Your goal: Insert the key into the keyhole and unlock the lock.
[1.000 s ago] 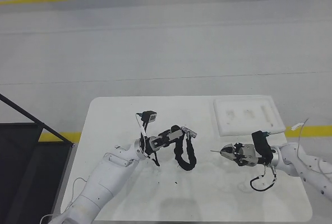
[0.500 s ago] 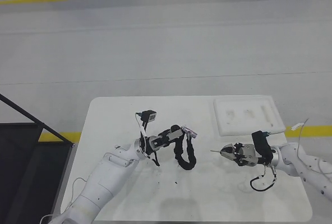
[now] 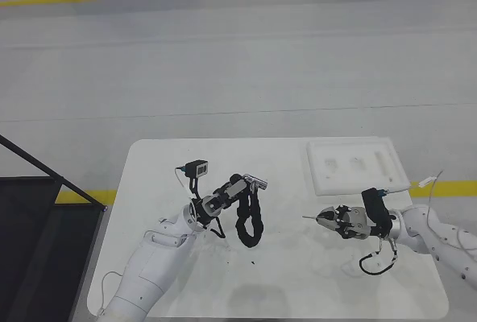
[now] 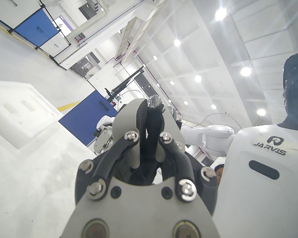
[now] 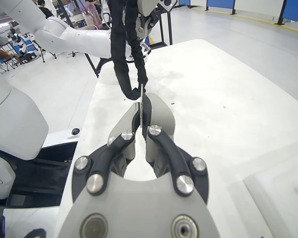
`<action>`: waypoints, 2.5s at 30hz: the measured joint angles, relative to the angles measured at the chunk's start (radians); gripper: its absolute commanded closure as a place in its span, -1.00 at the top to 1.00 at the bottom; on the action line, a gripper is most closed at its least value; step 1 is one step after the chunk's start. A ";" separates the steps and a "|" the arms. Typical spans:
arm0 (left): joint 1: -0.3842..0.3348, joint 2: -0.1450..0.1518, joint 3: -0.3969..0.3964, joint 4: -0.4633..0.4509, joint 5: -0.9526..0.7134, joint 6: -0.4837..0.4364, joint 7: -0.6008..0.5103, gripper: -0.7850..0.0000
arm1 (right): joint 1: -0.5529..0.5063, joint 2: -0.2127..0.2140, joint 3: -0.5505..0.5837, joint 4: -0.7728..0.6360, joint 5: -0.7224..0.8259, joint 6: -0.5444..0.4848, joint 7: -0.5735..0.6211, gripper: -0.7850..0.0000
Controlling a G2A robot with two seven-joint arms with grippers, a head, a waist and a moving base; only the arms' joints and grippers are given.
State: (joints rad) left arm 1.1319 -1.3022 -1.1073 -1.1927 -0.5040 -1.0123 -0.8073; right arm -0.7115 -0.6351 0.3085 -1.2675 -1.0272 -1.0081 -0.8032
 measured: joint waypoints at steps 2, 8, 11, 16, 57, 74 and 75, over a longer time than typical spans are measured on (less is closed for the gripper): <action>-0.008 -0.012 -0.002 0.021 0.013 0.000 0.001 -1.00 | -0.007 -0.003 0.011 -0.026 0.016 0.016 0.031 -1.00; -0.013 -0.026 -0.002 0.037 0.034 0.000 0.001 -1.00 | -0.013 -0.014 0.055 -0.088 0.071 -0.003 0.100 -1.00; -0.013 -0.025 -0.002 0.037 0.033 0.000 0.001 -1.00 | -0.021 -0.023 0.070 -0.108 0.120 -0.005 0.114 -1.00; -0.013 -0.025 -0.002 0.037 0.033 0.000 0.001 -1.00 | -0.028 -0.036 0.050 -0.155 0.246 -0.004 0.125 -1.00; -0.013 -0.025 -0.002 0.037 0.033 0.000 0.001 -1.00 | -0.049 -0.116 0.067 -0.137 0.872 -0.004 0.555 -1.00; -0.013 -0.025 -0.002 0.037 0.033 0.000 0.001 -1.00 | -0.135 -0.119 0.189 -0.184 0.965 0.027 0.708 -1.00; -0.013 -0.025 -0.002 0.037 0.033 0.000 0.001 -1.00 | -0.138 -0.118 0.196 -0.187 0.973 0.032 0.720 -1.00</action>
State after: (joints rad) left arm 1.1192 -1.3276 -1.1095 -1.1560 -0.4707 -1.0123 -0.8062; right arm -0.8494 -0.7529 0.5044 -1.4541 -0.0545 -0.9756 -0.0827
